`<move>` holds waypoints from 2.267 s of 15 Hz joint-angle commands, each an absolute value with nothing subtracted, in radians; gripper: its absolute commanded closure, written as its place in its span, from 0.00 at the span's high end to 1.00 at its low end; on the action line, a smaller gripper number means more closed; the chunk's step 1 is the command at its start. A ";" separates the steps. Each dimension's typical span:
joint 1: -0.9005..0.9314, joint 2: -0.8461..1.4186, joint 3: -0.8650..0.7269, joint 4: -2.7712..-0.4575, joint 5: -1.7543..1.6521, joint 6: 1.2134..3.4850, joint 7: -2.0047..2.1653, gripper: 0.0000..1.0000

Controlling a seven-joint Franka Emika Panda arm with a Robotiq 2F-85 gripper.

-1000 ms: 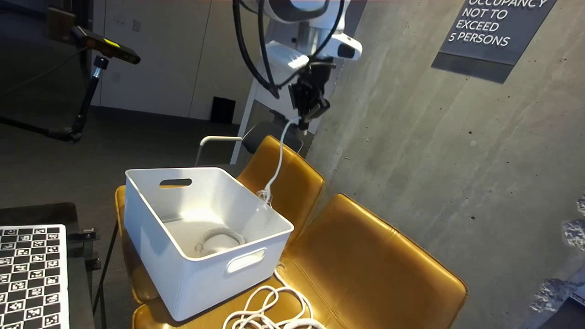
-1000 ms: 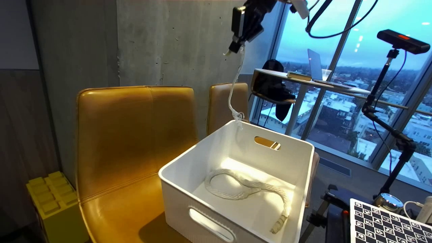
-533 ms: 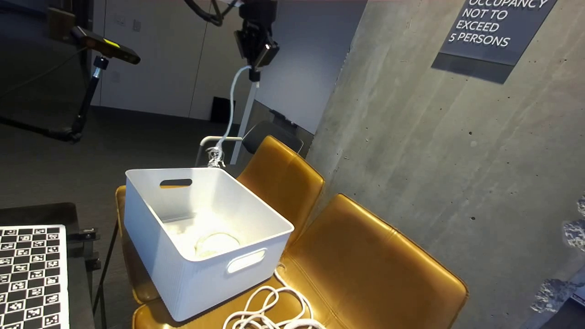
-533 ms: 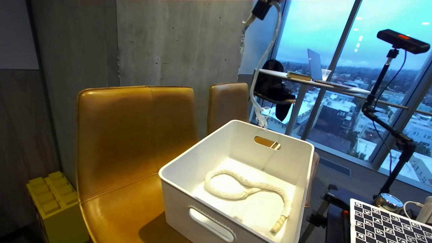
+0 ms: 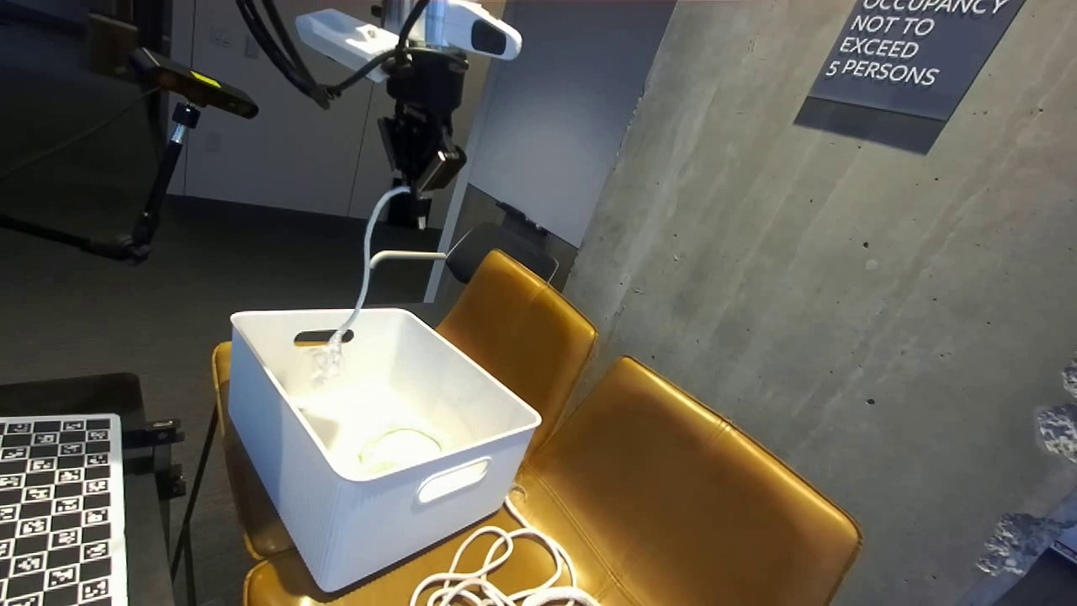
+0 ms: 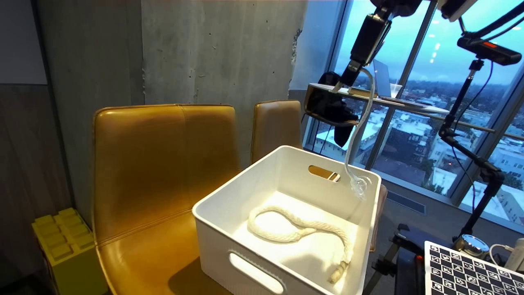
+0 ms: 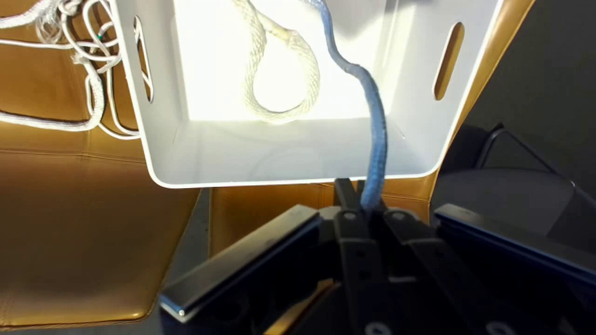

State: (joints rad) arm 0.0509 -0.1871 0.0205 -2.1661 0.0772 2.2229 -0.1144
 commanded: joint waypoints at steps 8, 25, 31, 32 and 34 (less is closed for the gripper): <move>0.064 -0.183 -0.016 -2.276 0.178 2.502 -0.280 0.32; -0.161 0.070 -0.246 -2.265 0.166 2.614 -0.533 1.00; -0.318 0.400 -0.215 -1.957 0.165 2.600 -0.566 1.00; -0.343 0.462 -0.202 -1.889 0.158 2.589 -0.558 1.00; -0.375 0.561 -0.184 -1.777 0.130 2.573 -0.535 1.00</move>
